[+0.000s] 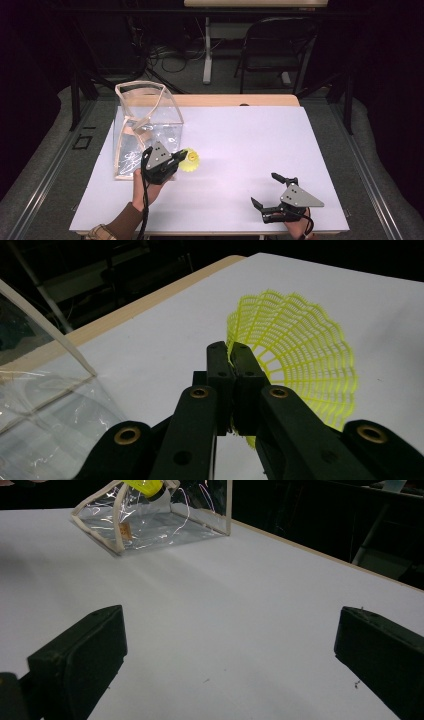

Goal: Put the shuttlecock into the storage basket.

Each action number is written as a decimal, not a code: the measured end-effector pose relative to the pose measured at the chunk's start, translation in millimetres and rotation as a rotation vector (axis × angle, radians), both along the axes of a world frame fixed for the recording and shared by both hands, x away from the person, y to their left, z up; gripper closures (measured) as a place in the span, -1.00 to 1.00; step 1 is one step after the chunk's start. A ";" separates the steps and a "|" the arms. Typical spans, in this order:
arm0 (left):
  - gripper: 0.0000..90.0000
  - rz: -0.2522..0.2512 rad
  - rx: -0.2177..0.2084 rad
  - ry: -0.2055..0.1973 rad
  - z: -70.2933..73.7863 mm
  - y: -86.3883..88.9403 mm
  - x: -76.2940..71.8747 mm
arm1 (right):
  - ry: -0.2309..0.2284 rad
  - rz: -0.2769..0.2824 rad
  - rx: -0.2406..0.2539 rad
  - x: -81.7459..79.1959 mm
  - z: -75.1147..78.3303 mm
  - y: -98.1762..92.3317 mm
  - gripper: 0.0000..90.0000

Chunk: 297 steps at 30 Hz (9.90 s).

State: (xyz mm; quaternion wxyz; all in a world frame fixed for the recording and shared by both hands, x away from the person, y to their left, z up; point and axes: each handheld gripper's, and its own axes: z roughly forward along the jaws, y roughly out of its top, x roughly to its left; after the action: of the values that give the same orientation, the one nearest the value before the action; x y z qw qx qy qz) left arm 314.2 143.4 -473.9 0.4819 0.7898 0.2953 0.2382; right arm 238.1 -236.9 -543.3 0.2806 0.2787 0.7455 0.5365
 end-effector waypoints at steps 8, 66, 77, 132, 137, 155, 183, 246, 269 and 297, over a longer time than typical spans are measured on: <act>0.98 -0.005 0.007 -0.013 6.7 -2.0 3.0 | 0.000 0.000 0.000 0.1 0.0 -0.1 -1.00; 0.98 0.042 -0.049 -0.018 46.6 20.5 45.3 | 0.003 -0.005 0.001 -0.8 -0.2 -0.4 -1.00; 0.98 0.057 -0.069 -0.019 57.5 27.3 57.0 | 0.005 -0.007 0.002 -0.2 -0.7 -0.7 -1.00; 0.98 0.169 -0.103 -0.060 96.6 64.2 93.5 | 0.007 -0.006 0.000 0.5 -0.6 -0.5 -0.99; 0.98 0.184 -0.111 -0.066 102.0 70.0 97.0 | 0.011 -0.006 -0.002 0.9 -0.8 -0.4 -0.99; 0.98 0.223 -0.116 -0.087 113.7 79.9 103.7 | 0.004 -0.007 0.002 0.5 -0.7 -0.3 -1.00; 0.98 0.303 -0.109 -0.100 124.0 102.7 112.4 | 0.002 -0.007 0.000 0.5 -0.3 -0.3 -1.00; 0.98 0.388 -0.064 0.027 87.3 112.4 146.9 | 0.004 -0.001 0.001 0.6 -0.2 0.4 -0.99; 0.98 0.427 -0.051 0.088 73.9 118.5 159.4 | -0.004 0.001 0.005 -0.1 0.2 0.0 -0.99; 0.99 0.416 -0.048 0.159 60.7 117.8 170.3 | -0.004 0.005 0.005 0.2 0.1 0.1 -0.99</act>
State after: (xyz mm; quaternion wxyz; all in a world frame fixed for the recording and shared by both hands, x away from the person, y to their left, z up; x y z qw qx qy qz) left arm 484.5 261.2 -413.1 0.4165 0.7163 0.4945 0.2625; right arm 238.2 -236.8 -543.2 0.2799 0.2763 0.7443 0.5398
